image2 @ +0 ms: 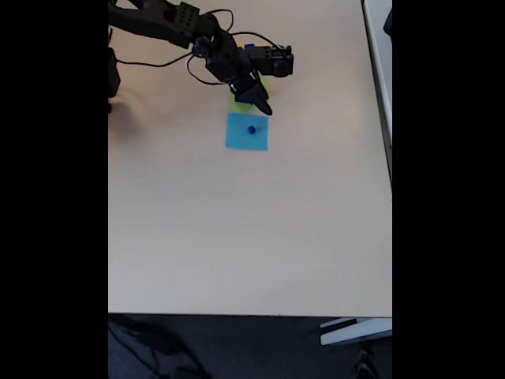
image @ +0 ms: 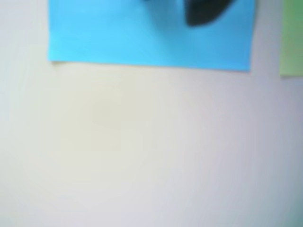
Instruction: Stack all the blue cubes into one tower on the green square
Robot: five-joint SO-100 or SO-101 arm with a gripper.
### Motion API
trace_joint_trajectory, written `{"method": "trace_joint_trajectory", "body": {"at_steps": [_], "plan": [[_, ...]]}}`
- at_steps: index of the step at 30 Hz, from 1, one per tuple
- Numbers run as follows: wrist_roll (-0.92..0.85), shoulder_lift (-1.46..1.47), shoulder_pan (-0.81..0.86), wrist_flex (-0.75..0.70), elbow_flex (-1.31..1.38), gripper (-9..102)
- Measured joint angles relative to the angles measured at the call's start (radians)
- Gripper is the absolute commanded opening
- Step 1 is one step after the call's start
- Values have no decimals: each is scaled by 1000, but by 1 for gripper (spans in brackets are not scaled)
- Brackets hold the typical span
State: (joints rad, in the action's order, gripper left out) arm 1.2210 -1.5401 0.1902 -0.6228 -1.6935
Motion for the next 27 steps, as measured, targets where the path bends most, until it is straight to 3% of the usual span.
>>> {"method": "trace_joint_trajectory", "body": {"at_steps": [7,14,22,27], "plan": [[9,-184,-86,-232,114,27],[212,-127,-342,-511,393,27],[350,201,-529,-575,650,27],[423,330,-561,-575,684,27]]}}
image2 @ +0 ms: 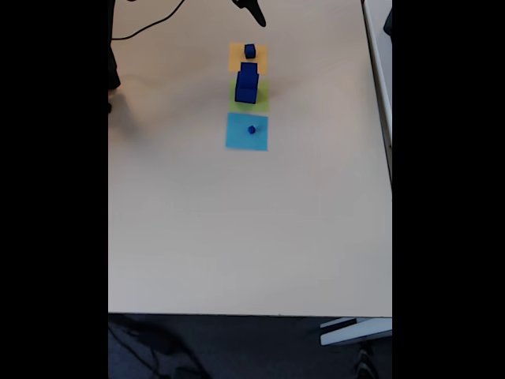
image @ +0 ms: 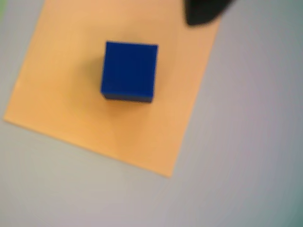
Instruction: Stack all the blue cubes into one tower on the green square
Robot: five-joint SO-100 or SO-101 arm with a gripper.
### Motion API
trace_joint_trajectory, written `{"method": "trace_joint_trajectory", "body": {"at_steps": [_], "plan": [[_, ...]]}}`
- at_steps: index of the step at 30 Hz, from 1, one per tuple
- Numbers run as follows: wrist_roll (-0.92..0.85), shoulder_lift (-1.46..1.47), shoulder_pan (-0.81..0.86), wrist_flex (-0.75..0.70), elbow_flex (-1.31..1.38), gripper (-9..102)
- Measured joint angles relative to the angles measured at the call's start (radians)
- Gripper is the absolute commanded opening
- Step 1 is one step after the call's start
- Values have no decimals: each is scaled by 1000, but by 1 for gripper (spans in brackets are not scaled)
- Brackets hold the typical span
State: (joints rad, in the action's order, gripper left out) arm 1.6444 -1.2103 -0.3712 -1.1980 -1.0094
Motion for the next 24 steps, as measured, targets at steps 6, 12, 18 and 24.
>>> {"method": "trace_joint_trajectory", "body": {"at_steps": [6,12,18,24], "plan": [[81,115,-18,18,5,27],[133,206,-14,67,5,28],[144,250,-15,97,6,27],[144,276,-15,106,8,27]]}}
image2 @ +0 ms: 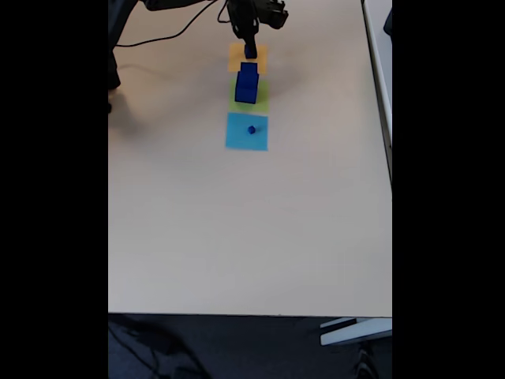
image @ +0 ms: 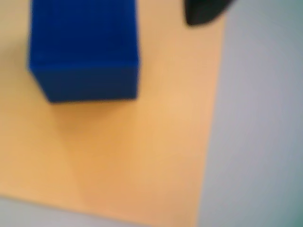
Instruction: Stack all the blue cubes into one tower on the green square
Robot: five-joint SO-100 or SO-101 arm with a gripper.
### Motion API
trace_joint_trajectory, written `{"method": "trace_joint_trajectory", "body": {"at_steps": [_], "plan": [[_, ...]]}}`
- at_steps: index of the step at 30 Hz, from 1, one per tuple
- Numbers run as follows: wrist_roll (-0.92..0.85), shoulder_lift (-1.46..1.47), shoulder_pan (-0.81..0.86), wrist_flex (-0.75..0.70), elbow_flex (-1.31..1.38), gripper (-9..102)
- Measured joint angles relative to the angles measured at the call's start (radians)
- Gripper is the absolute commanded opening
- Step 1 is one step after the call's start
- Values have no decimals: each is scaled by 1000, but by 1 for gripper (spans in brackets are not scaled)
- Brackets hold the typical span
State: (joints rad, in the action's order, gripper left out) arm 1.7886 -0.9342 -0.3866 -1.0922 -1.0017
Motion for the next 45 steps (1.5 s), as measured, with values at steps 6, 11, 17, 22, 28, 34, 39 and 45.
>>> {"method": "trace_joint_trajectory", "body": {"at_steps": [6,11,17,22,28,34,39,45], "plan": [[0,11,0,9,2,27],[-8,17,0,9,2,26],[-14,29,0,9,3,25],[-25,37,0,9,3,22],[-35,38,3,9,-2,16],[-38,38,11,15,-11,1],[-44,38,20,15,-15,0],[-89,38,40,15,-15,0]]}}
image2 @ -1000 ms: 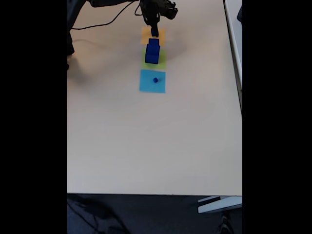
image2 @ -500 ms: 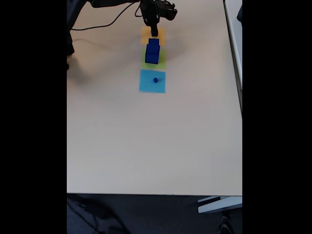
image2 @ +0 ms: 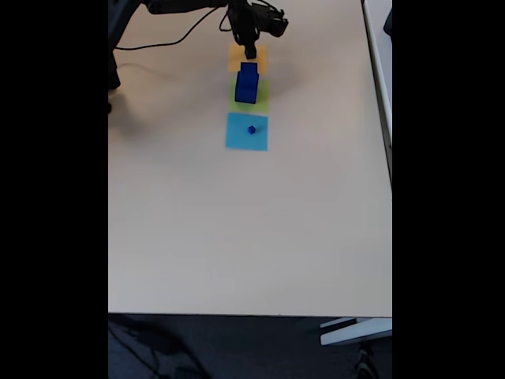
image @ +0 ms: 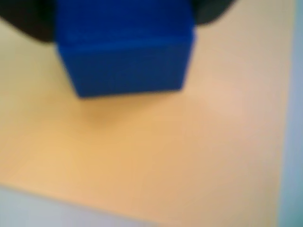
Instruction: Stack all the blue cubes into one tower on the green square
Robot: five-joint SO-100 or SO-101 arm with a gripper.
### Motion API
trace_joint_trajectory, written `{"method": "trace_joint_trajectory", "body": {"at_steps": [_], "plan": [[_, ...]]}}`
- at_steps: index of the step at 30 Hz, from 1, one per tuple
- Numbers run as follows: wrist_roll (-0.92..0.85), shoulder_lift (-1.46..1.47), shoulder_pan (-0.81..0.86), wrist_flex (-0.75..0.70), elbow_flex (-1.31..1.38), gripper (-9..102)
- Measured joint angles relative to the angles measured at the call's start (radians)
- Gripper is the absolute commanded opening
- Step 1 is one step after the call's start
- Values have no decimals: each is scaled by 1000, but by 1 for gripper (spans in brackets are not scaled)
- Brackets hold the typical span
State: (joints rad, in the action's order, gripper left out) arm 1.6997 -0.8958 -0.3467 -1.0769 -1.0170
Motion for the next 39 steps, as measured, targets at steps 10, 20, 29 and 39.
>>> {"method": "trace_joint_trajectory", "body": {"at_steps": [10,20,29,39], "plan": [[-21,-107,31,-100,3,0],[-31,-318,74,-311,31,0],[-195,-449,209,-354,31,0],[-233,-456,230,-337,6,0]]}}
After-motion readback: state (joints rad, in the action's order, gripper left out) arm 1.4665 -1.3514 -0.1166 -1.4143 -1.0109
